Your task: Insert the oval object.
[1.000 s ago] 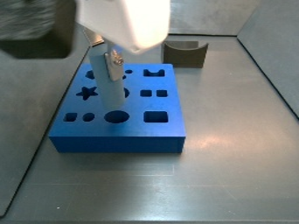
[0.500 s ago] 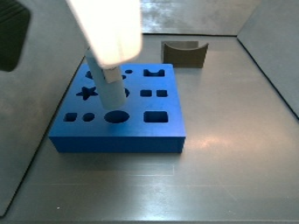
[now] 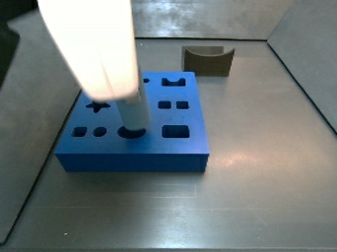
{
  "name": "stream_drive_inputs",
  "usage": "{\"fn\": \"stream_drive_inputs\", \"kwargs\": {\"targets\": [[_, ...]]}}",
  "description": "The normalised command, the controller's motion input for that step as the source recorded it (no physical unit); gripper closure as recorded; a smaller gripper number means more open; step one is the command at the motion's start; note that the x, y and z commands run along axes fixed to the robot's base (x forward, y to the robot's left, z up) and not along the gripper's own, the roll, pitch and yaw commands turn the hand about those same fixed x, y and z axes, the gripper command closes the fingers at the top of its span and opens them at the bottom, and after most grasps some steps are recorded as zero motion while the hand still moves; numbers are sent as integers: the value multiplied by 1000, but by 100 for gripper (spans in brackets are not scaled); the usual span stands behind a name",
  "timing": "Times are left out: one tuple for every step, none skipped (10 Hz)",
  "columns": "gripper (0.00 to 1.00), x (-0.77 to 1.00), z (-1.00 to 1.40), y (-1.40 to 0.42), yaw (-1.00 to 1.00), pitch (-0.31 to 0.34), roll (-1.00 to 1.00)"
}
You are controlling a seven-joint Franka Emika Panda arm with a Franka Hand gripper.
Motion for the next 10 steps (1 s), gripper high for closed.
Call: {"fn": "stream_drive_inputs", "kwargs": {"targets": [[100, 0, -397, 0, -666, 71, -156], [100, -131, -334, 66, -571, 76, -166], [100, -257, -266, 74, -497, 59, -207], [100, -289, -140, 0, -226, 0, -233], [100, -346, -86, -14, -83, 0, -254], [100, -197, -209, 0, -103, 0, -187], [100, -286, -146, 0, -137, 0, -233], [100, -434, -117, 0, -120, 0, -264], [100, -497, -194, 0, -120, 0, -223], [100, -9, -400, -57, -234, 3, -191]]}}
